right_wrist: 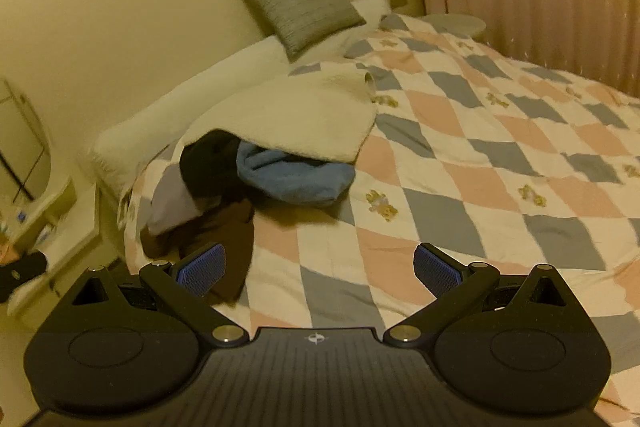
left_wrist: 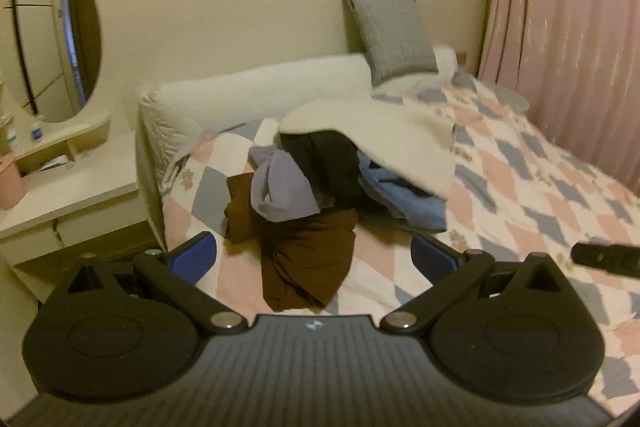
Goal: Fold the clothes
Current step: 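Move both grippers toward the clothes pile on the bed, then close both grippers on the cream fleece vest edges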
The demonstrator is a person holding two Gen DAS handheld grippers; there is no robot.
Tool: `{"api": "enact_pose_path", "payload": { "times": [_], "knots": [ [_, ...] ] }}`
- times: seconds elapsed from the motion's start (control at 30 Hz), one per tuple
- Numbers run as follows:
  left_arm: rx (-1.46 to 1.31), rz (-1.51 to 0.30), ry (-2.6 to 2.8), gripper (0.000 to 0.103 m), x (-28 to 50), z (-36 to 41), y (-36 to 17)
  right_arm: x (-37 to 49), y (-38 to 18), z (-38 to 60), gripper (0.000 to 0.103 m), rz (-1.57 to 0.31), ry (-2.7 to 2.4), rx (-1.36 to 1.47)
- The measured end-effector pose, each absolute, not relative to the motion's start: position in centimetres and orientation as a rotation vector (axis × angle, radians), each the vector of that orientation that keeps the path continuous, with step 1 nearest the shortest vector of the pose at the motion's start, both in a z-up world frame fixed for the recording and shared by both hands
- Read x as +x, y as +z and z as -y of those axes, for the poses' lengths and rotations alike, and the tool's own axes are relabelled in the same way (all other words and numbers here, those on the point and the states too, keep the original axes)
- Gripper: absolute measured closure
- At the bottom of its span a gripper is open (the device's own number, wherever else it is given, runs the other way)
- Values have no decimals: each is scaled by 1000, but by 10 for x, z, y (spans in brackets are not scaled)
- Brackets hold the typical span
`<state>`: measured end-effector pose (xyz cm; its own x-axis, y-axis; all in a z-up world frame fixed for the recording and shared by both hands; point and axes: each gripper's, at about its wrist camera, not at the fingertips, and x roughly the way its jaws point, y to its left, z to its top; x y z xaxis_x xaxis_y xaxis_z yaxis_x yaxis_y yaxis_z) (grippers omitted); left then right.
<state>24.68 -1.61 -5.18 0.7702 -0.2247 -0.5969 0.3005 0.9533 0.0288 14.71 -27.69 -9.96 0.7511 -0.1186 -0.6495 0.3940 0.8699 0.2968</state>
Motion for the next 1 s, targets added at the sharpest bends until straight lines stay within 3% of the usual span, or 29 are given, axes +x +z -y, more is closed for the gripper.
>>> {"api": "enact_pose_path", "payload": {
  "times": [0.2, 0.63, 1.0],
  "knots": [
    [215, -705, -345, 1, 336, 20, -76, 217, -119, 279, 0, -716, -330, 487],
    [445, -605, -475, 1, 498, 52, -127, 340, -169, 283, 0, -761, -432, 439],
    [891, -308, -675, 19, 592, 147, -182, 427, -212, 341, 15, -794, -501, 417]
  ]
}}
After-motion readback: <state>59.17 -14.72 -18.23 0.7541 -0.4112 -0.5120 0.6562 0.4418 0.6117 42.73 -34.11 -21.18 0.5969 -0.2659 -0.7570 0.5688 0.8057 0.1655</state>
